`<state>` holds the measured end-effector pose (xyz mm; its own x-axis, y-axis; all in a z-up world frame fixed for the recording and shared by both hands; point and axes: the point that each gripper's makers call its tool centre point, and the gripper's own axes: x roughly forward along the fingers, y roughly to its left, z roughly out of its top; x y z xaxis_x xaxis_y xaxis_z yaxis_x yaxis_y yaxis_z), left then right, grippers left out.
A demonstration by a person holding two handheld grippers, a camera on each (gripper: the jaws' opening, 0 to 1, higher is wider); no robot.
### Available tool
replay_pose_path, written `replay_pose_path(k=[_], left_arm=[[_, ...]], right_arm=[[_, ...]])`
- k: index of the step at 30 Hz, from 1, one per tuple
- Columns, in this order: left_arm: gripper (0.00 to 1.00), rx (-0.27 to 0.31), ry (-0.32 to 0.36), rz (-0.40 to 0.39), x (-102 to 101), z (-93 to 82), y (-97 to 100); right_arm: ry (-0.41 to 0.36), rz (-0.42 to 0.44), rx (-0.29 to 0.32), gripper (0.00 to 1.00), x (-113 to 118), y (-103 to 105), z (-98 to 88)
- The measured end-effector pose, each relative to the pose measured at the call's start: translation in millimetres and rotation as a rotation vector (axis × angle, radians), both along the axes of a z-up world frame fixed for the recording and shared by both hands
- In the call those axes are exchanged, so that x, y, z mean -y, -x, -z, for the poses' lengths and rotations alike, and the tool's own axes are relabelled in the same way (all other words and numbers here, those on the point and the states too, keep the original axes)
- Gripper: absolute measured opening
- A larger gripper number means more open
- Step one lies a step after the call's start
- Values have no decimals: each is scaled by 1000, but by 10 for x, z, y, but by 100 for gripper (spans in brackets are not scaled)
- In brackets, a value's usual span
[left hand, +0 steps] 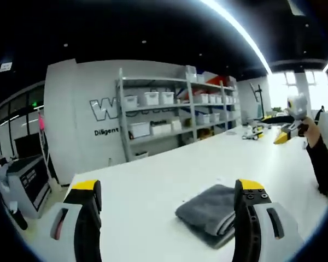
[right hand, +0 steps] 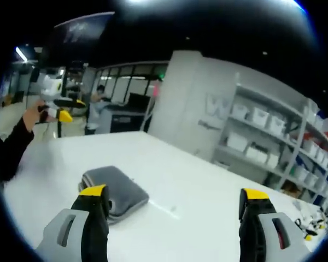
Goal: Open the folded towel by lifting each exposed corner and separating the folded layers until the towel lies flat within the target outline without major curled edges
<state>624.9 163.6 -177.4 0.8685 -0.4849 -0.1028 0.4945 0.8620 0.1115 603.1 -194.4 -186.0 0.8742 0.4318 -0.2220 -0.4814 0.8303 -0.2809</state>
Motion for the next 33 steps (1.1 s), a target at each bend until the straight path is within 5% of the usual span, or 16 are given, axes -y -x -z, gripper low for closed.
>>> replay_pose_path(k=[15, 19, 23, 33], left_arm=[[98, -23, 47, 2, 48, 97, -77], [97, -59, 152, 30, 130, 116, -112], [97, -54, 122, 47, 221, 141, -100], [98, -162, 117, 93, 445, 541, -235]], right_arm=[[-44, 29, 13, 100, 33, -83, 0], [-75, 55, 22, 100, 90, -104, -40], [-97, 61, 27, 100, 106, -109, -67], [-130, 26, -59, 100, -143, -210, 209]])
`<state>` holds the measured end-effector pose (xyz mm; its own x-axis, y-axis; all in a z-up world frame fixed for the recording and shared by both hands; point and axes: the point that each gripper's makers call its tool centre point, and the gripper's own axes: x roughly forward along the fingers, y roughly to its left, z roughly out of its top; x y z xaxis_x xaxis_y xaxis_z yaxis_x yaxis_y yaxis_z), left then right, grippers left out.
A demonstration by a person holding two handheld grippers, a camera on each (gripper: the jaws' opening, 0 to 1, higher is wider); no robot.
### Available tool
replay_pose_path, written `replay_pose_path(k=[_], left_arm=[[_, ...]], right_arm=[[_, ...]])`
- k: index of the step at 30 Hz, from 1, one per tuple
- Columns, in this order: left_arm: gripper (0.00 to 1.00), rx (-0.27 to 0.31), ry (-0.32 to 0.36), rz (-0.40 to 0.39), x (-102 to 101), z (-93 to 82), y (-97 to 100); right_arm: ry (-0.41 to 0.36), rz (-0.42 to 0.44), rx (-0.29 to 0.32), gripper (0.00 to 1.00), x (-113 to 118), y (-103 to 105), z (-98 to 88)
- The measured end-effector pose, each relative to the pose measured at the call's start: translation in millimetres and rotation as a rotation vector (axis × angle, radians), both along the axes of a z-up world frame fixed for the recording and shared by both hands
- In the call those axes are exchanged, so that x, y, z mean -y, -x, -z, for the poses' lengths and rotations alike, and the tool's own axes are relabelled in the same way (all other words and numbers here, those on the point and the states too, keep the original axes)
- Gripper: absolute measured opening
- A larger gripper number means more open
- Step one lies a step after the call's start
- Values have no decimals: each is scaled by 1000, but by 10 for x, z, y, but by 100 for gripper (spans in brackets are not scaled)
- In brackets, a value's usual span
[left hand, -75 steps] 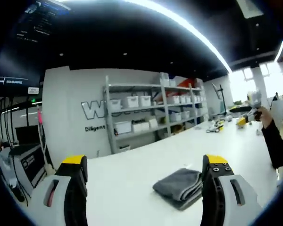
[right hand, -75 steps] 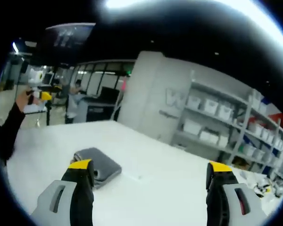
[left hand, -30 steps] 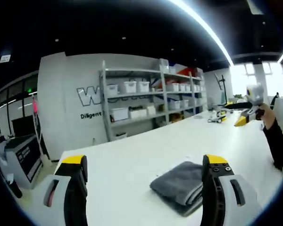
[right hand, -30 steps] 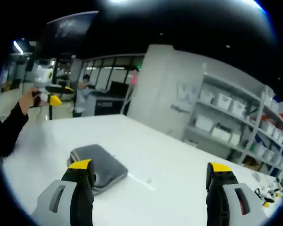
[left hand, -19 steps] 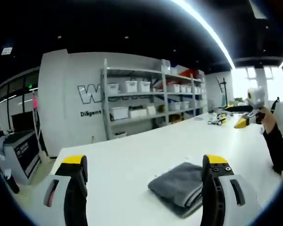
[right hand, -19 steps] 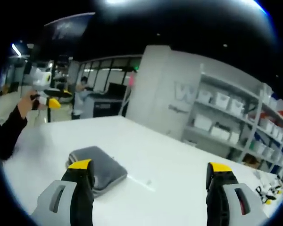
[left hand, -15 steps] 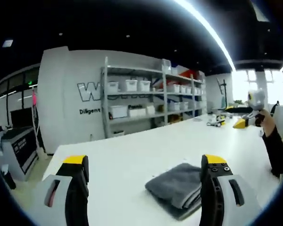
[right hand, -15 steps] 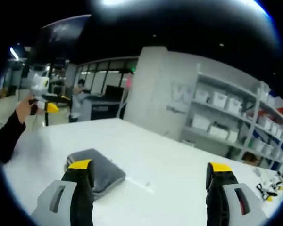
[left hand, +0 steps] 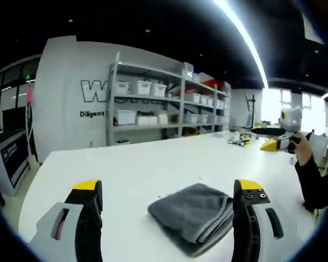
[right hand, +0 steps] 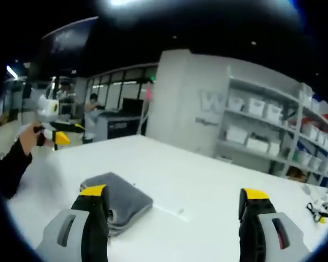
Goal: Open the folded towel by lifting each exposed corner and separating the folded layers until the towel lies flat within the target outline without major curled edges
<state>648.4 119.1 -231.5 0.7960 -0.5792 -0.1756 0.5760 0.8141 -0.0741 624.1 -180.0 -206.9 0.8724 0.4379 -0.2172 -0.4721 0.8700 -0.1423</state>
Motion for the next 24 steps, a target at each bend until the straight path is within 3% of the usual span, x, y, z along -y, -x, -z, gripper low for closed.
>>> replay_pose_path(k=[6, 13, 19, 24], left_arm=[[97, -12, -47, -7, 11, 102, -20], [97, -35, -44, -18, -36, 170, -48], [96, -67, -53, -14, -48, 302, -81], [99, -64, -36, 0, -36, 281, -61]], right_arm=[[20, -6, -25, 99, -66, -48, 133], [8, 3, -34, 99, -35, -57, 153], [15, 8, -65, 100, -42, -105, 276], [4, 4, -54, 100, -53, -82, 229]])
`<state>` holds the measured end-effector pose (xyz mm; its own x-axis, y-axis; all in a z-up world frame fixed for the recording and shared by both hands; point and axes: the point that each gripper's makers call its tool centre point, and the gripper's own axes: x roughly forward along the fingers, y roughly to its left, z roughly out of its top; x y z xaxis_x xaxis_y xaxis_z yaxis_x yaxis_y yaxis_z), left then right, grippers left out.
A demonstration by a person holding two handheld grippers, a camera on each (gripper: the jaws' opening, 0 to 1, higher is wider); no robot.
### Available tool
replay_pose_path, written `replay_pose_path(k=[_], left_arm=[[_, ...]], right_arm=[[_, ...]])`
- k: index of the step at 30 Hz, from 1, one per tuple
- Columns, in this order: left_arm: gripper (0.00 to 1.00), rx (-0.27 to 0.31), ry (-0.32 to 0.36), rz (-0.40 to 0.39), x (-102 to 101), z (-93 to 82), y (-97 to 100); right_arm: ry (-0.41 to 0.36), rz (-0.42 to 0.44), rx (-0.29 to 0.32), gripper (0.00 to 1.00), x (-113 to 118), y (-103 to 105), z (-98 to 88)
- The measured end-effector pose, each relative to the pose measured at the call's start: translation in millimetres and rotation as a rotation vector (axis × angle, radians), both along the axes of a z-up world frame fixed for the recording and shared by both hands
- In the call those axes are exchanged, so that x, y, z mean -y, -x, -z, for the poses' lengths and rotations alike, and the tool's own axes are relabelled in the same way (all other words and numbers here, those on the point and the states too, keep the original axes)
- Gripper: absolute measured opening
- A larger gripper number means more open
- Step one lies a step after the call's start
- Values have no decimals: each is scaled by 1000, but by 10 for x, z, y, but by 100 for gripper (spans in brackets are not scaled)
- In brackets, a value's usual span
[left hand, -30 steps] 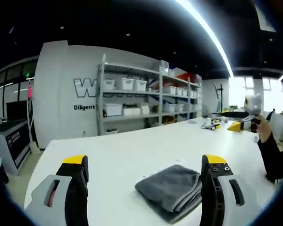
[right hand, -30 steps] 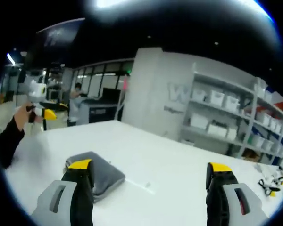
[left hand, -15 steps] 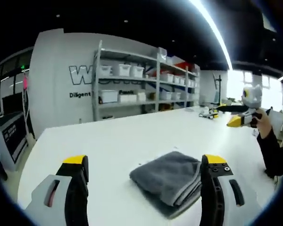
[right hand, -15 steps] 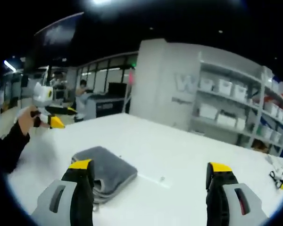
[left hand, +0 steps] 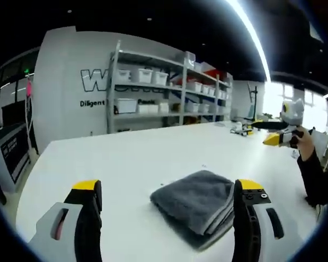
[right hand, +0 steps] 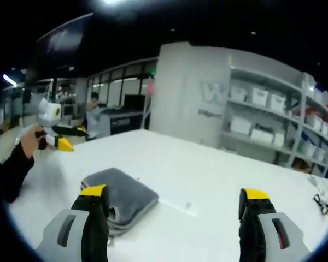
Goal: Open the folded towel by lifting each exposed corner and separating the folded layers until the towel lies flat within the target outline without major curled edges
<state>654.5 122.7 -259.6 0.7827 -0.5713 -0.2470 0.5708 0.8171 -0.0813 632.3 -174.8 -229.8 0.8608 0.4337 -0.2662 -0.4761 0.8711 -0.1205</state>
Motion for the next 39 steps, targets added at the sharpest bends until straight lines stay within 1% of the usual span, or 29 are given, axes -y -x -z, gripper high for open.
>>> replay_pose_path(k=[4, 5, 7, 8, 9, 11, 13, 14, 15, 16, 17, 18, 19, 20, 21, 22, 23, 24, 25, 26, 27, 29, 32, 34, 36, 37, 38, 39], left_arm=[[100, 5, -10, -7, -24, 19, -16], [100, 2, -15, -9, -31, 45, -25], [100, -16, -26, -19, -62, 123, -52], [100, -27, -29, -22, -78, 175, -70], [100, -25, -34, -21, -76, 207, -77], [100, -14, -43, 3, -21, 246, -60], [100, 32, -2, -7, 9, 171, -98], [100, 47, 5, -17, 5, 149, -115], [100, 81, 3, -32, -13, 113, -143], [100, 114, -7, -30, -17, 84, -148], [100, 121, 7, -44, -38, 64, -162], [100, 126, 17, -53, -55, 47, -174], [100, 105, 38, -71, -89, 51, -190], [100, 98, 40, -72, -99, 57, -193], [100, 95, 41, -70, -100, 62, -188], [100, 93, 40, -64, -93, 69, -177], [100, 91, 39, -60, -87, 74, -171], [100, 54, 44, -57, -101, 100, -169], [99, 44, 47, -56, -108, 105, -169], [98, 33, 42, -54, -121, 125, -171], [98, 20, 29, -45, -126, 154, -162], [95, -1, 10, -44, -150, 209, -166], [89, -27, 26, -60, -190, 258, -200], [91, -50, 33, -50, -164, 308, -183], [96, -72, 34, -28, -122, 364, -157], [99, -83, 41, -17, -94, 392, -144], [99, -93, 47, -11, -77, 411, -137], [98, -103, 55, -3, -57, 431, -135]], right_arm=[[-5, 4, -9, 100, 13, -35, 40], [-6, 4, -14, 100, 9, -50, 67], [-16, 12, -46, 100, 5, -81, 154], [-20, 14, -45, 100, 1, -111, 179], [-23, 12, -49, 100, -9, -121, 201], [-27, 9, -61, 100, -24, -137, 243], [-23, 7, -59, 100, -36, -149, 264], [-4, -50, -4, 100, -120, -149, 212], [-7, -89, 45, 100, -189, -139, 150], [-38, -93, 68, 100, -214, -138, 94], [-75, -92, 80, 99, -228, -136, 38], [-79, -91, 76, 99, -215, -129, 27], [-72, -85, 37, 99, -208, -117, 82], [-34, -72, -23, 99, -171, -91, 198], [-18, -90, 26, 99, -197, -110, 168], [-26, -90, 39, 99, -211, -120, 158], [-42, -84, 32, 99, -211, -138, 158], [-60, -87, 15, 98, -229, -136, 179], [-60, -93, 7, 96, -242, -130, 200], [-56, -97, -24, 97, -256, -123, 266], [-52, -95, -28, 99, -258, -140, 292], [-45, -86, -35, 98, -250, -156, 324], [-49, -79, -49, 92, -257, -166, 368], [-50, -77, -55, 91, -279, -178, 407], [-59, -85, -73, 93, -310, -184, 461], [-77, -97, -95, 93, -338, -174, 497], [-105, -107, -122, 92, -369, -163, 529], [-122, -113, -131, 92, -386, -163, 543]])
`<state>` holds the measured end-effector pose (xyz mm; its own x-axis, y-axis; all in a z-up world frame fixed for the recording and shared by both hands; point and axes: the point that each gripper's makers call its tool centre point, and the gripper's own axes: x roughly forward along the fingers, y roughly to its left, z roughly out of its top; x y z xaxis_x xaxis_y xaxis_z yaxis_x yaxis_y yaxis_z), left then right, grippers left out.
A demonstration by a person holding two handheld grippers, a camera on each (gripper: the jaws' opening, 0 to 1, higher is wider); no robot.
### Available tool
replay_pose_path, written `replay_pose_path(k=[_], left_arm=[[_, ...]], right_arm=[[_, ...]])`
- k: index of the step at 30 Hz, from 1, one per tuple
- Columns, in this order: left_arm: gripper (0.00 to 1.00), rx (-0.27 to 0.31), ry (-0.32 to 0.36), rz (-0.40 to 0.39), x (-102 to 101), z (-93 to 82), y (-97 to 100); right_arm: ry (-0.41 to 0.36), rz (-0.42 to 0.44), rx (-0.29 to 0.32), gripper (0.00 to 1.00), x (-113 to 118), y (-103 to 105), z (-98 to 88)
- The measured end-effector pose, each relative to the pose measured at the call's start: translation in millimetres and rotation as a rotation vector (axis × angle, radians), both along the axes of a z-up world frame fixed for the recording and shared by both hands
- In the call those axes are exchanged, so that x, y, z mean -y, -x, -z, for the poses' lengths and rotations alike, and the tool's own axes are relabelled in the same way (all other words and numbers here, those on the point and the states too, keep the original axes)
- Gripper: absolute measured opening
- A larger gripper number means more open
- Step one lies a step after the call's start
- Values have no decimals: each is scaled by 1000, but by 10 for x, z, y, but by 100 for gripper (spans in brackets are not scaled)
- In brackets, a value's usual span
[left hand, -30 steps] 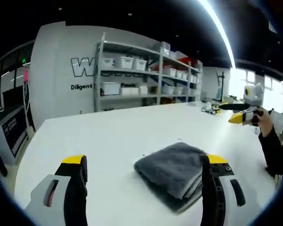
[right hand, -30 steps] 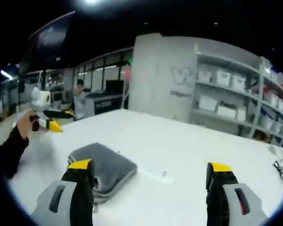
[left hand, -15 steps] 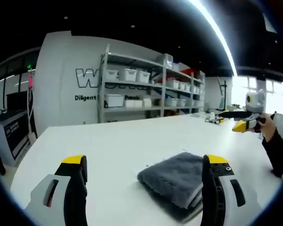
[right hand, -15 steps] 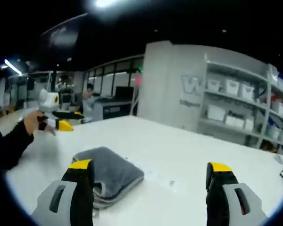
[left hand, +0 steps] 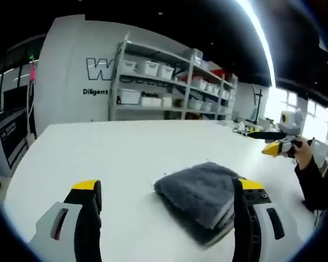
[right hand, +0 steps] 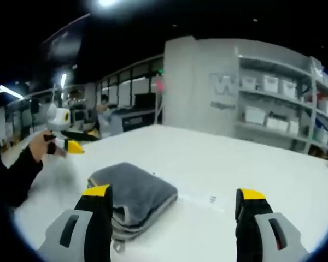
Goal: Open the folded towel by lifting each exposed corner and separating the folded layers until the towel lies flat within the target outline without major curled edges
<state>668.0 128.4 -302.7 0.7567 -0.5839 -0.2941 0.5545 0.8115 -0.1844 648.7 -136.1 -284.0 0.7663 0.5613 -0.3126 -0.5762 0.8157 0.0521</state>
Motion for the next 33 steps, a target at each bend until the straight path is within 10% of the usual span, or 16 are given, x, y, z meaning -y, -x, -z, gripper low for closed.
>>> replay_pose_path(k=[33], left_arm=[[85, -241, 208, 128, 333, 495, 184]], right_arm=[[-186, 17, -208, 80, -206, -19, 438]])
